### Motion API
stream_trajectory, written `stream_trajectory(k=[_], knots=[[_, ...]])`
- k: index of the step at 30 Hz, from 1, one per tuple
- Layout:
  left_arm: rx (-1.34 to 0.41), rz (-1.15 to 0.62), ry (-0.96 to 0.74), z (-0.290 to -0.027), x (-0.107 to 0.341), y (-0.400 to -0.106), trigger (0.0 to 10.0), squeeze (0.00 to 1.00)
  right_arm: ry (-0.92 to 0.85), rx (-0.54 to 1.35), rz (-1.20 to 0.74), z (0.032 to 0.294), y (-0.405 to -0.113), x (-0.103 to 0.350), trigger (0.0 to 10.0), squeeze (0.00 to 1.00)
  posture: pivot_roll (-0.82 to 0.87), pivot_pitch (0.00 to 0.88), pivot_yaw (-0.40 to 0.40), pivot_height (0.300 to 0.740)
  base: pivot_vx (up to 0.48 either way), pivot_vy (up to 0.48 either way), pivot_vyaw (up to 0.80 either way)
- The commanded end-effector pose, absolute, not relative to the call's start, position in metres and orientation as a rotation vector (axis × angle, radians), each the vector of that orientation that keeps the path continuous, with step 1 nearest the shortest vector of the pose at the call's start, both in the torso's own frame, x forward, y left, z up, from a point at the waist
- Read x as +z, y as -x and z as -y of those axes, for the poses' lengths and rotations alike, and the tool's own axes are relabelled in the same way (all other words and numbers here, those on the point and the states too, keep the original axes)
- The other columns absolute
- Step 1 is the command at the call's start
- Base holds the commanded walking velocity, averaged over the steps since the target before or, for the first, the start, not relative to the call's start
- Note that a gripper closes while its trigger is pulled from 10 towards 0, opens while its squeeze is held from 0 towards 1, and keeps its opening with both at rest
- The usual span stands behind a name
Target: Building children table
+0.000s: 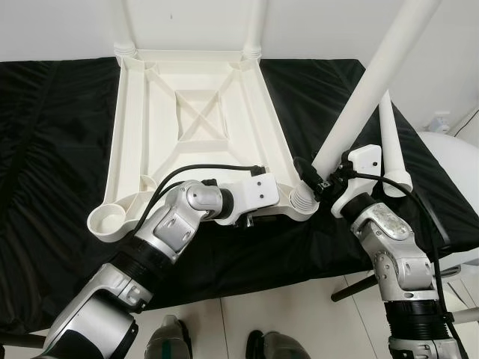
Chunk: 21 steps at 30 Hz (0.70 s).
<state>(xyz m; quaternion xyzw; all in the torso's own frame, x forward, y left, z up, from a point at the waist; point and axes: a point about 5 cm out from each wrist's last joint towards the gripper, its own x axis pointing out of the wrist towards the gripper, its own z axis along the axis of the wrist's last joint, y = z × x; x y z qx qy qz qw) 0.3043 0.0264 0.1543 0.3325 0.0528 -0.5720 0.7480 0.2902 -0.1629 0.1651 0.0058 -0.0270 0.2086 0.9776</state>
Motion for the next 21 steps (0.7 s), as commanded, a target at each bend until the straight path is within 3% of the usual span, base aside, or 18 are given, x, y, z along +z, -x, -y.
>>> stream_trajectory(k=[1,21], knots=[[-1.264,-0.134,-0.724,-0.026,0.150,-0.302,10.0,0.00,-0.004,0.368,-0.121,0.166,-0.285,0.128,10.0,0.00,-0.01,0.105,-0.039,0.740,0.000,0.000,0.00],[-1.255,-0.131,-0.728,-0.027,0.152,-0.303,10.0,0.00,-0.002,0.365,-0.097,0.152,-0.278,0.130,10.0,0.00,-0.01,0.113,-0.043,0.740,0.000,0.000,0.00]])
